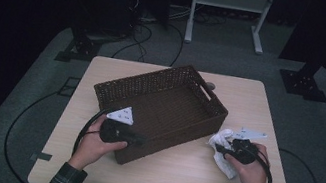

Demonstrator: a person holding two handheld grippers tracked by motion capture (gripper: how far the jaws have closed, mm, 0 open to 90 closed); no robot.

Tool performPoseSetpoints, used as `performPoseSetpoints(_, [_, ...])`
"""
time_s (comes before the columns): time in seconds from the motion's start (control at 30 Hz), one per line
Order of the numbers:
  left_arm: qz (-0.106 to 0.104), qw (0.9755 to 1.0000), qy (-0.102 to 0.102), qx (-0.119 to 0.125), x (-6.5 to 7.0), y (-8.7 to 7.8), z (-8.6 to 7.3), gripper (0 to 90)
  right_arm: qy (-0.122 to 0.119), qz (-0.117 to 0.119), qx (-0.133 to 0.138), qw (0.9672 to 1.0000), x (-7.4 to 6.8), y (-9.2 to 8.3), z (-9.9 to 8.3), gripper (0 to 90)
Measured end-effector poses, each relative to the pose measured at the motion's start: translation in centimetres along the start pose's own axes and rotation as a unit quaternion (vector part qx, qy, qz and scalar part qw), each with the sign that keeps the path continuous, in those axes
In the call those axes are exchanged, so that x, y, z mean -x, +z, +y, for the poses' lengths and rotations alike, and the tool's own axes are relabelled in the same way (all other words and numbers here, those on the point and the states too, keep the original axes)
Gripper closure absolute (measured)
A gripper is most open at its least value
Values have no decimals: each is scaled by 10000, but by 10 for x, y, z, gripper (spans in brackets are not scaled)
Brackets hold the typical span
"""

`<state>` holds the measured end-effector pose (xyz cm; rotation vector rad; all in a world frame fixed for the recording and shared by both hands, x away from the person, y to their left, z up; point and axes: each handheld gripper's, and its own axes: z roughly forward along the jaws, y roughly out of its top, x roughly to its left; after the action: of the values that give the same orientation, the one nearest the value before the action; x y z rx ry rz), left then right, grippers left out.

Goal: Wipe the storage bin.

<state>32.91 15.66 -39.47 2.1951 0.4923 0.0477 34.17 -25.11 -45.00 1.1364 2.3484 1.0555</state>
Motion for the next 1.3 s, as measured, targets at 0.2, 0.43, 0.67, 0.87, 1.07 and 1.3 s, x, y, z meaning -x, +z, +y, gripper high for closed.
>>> performPoseSetpoints(0.2, [-21, 10000, -11, 11, -1, 0, -1, 805, 63, -78, 215, 9997, 11, -5, 14, 676])
performPoseSetpoints(0.43, [-28, 10000, -23, 4, -1, 0, -1, 805, 116, -102, 466, 9988, 17, -12, 28, 675])
performPoseSetpoints(0.67, [-30, 10000, 7, -11, -1, 0, -1, 804, 141, -67, 493, 9987, 22, -2, 36, 675])
performPoseSetpoints(0.87, [-34, 10000, 7, -13, -1, 0, -1, 804, 116, -97, 306, 9994, 21, 13, 36, 677])
performPoseSetpoints(1.07, [-27, 10000, 19, -23, -1, 0, -1, 802, 94, -119, 186, 9997, 20, 22, 33, 677])
performPoseSetpoints(1.3, [-42, 10000, -6, -7, -1, 0, -2, 802, 185, -119, -29, 9998, 23, 36, 21, 677])
